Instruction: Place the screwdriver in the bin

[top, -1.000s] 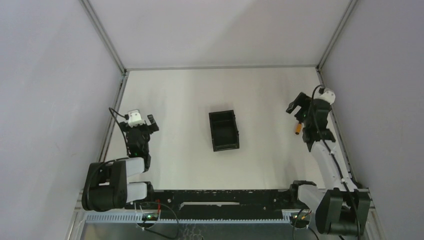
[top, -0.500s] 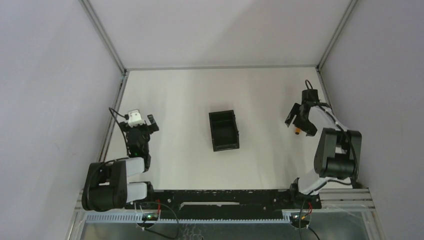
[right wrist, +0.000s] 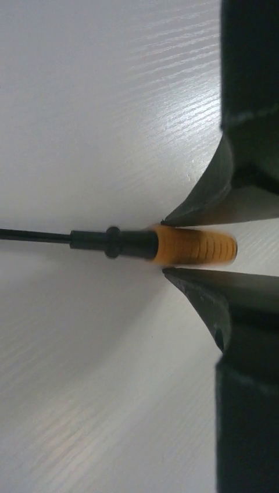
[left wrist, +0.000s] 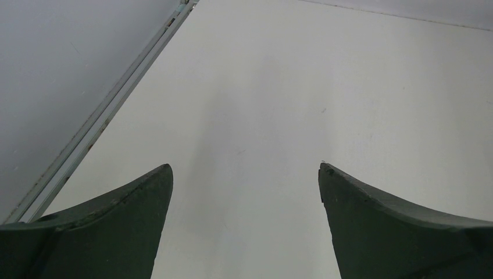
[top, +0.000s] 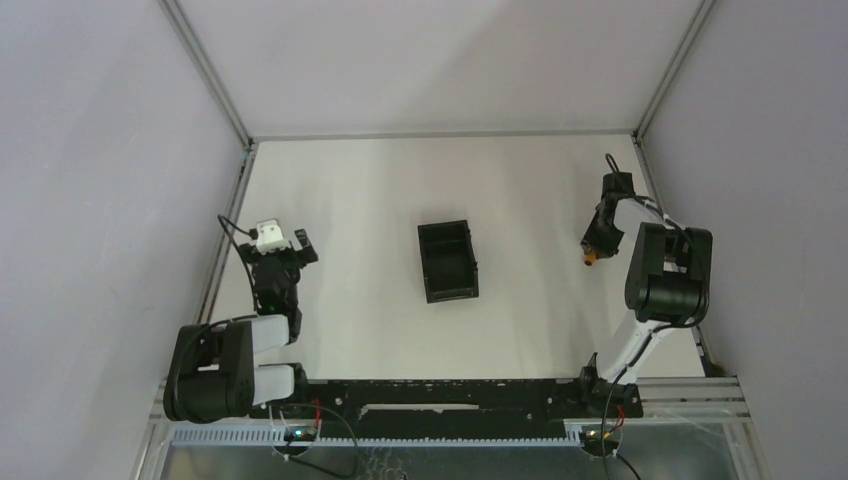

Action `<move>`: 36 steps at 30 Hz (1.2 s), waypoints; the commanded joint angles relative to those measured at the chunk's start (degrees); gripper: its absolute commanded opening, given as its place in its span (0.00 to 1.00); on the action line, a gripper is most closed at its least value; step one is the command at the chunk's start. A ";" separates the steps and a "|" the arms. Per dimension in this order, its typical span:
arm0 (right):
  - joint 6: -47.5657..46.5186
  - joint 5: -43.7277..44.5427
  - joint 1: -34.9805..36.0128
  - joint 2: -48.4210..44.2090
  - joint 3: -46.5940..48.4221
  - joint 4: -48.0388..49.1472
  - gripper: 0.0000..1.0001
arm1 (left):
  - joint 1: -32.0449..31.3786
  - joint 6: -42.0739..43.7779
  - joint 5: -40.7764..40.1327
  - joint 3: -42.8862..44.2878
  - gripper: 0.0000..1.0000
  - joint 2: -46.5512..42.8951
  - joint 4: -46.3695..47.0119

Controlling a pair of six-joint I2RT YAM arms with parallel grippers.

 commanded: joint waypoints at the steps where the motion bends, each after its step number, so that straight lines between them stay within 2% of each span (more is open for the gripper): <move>1: -1.83 1.46 -0.59 0.71 0.89 0.16 0.33 | -0.26 1.23 -0.06 1.93 1.00 -0.45 1.92; 4: -2.47 1.44 -0.43 -2.74 0.89 0.18 0.20 | -0.22 1.21 -0.07 1.94 1.00 -0.44 1.92; 6: -3.01 2.53 0.56 -6.28 0.86 -0.63 0.14 | -0.24 1.21 -0.07 1.98 1.00 -0.44 1.92; 10: -4.80 5.50 5.58 -15.12 0.90 -2.67 0.13 | -0.22 1.21 -0.11 1.91 1.00 -0.44 1.92; 14: -8.47 5.24 15.19 -22.88 0.87 -3.84 0.11 | -0.27 1.21 -0.11 1.93 1.00 -0.44 1.92; 19: -18.67 -2.07 33.16 -28.41 0.21 -1.33 0.11 | -0.25 1.21 -0.09 1.94 1.00 -0.48 1.92; 22: -22.78 -5.81 41.74 -28.80 0.24 1.15 0.12 | -0.23 1.21 -0.07 1.94 1.00 -0.44 1.92; 26: -25.28 -9.46 48.98 -27.15 0.22 3.70 0.14 | -0.28 1.21 -0.09 1.91 1.00 -0.44 1.92; 30: -26.84 -6.57 53.18 -22.75 0.24 4.96 0.15 | -0.25 1.21 -0.05 1.97 1.00 -0.44 1.92; 36: -24.23 -7.91 55.18 -15.82 0.28 7.38 0.22 | -0.25 1.21 -0.08 1.93 1.00 -0.44 1.92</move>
